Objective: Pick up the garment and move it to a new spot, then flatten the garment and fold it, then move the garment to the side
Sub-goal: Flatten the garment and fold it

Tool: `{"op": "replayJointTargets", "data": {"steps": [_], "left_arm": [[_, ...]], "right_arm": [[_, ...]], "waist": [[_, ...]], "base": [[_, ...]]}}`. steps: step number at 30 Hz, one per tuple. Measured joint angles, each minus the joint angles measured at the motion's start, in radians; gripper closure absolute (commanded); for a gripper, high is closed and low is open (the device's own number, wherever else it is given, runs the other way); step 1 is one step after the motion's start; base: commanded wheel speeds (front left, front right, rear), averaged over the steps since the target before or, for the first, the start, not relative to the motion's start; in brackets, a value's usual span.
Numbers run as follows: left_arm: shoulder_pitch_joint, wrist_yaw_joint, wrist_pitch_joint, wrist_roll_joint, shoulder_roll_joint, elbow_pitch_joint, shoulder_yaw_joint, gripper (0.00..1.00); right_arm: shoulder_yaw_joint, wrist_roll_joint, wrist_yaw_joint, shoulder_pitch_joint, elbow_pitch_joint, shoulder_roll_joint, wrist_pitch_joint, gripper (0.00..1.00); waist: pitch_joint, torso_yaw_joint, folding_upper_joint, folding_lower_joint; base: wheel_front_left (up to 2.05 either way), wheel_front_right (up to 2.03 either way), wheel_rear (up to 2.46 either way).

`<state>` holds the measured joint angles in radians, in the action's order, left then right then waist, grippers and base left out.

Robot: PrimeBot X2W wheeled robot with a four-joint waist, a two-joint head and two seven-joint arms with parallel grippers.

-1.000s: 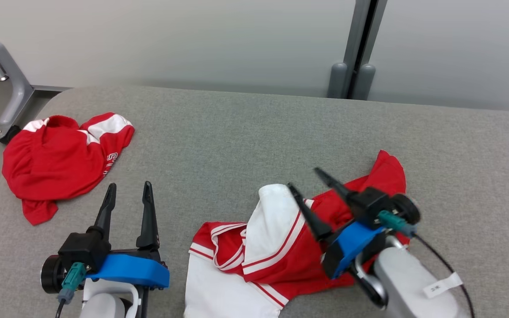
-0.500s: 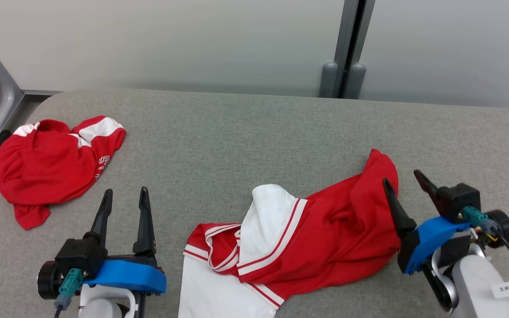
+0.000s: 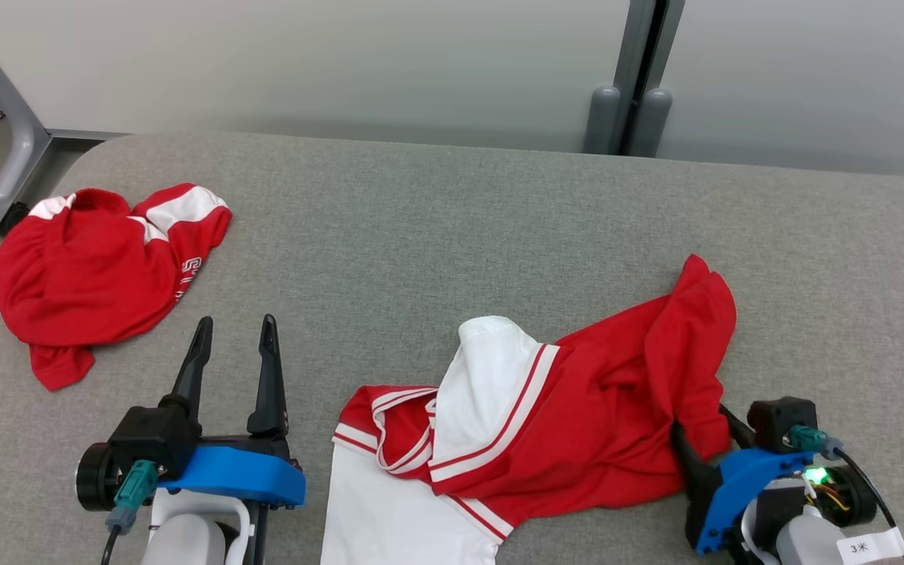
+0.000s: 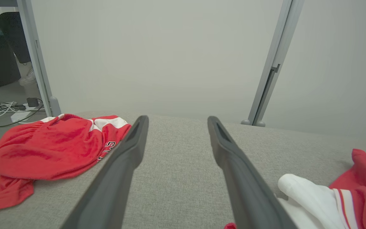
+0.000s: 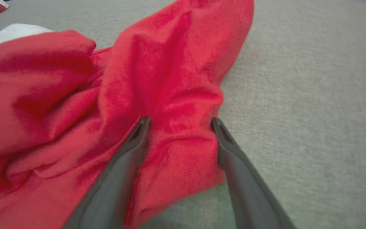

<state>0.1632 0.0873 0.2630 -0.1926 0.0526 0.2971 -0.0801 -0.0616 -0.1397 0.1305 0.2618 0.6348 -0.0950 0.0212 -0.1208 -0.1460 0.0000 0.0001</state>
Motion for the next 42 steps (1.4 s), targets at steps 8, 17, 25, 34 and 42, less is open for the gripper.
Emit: {"op": "replayJointTargets", "data": {"steps": [8, 17, 25, 34, 42], "left_arm": [[-0.004, -0.005, 0.000, -0.001, 0.000, 0.006, 0.003, 0.00], [-0.030, -0.008, 0.000, -0.010, -0.001, 0.006, 0.002, 0.00], [-0.038, -0.012, 0.000, -0.014, -0.001, -0.003, 0.004, 0.00], [-0.035, -0.007, 0.000, -0.008, -0.001, -0.001, 0.001, 0.00], [-0.036, -0.003, 0.000, 0.007, 0.000, 0.001, 0.004, 0.00]], "right_arm": [[-0.013, -0.030, 0.000, 0.039, 0.009, -0.008, 0.073, 1.00], [0.116, -0.028, 0.000, -0.164, -0.244, -0.005, 0.062, 1.00], [0.182, -0.010, 0.000, -0.314, -0.402, 0.031, 0.000, 0.00], [0.212, 0.033, 0.000, -0.298, -0.562, 0.041, 0.065, 0.00], [0.146, 0.033, 0.000, -0.249, -0.606, 0.044, 0.184, 0.00]], "waist": [[0.016, 0.024, 0.0000, 0.0000], [0.052, 0.056, 0.0000, 0.0000], [0.047, 0.085, 0.0000, 0.0000], [0.056, 0.084, 0.0000, -0.0001], [0.066, 0.079, 0.0000, 0.0000]], "base": [[0.00, 0.00, 0.00], [0.00, 0.00, 0.00], [0.00, 0.00, 0.00], [0.00, 0.00, 0.00], [0.00, 0.00, 0.00]]}}
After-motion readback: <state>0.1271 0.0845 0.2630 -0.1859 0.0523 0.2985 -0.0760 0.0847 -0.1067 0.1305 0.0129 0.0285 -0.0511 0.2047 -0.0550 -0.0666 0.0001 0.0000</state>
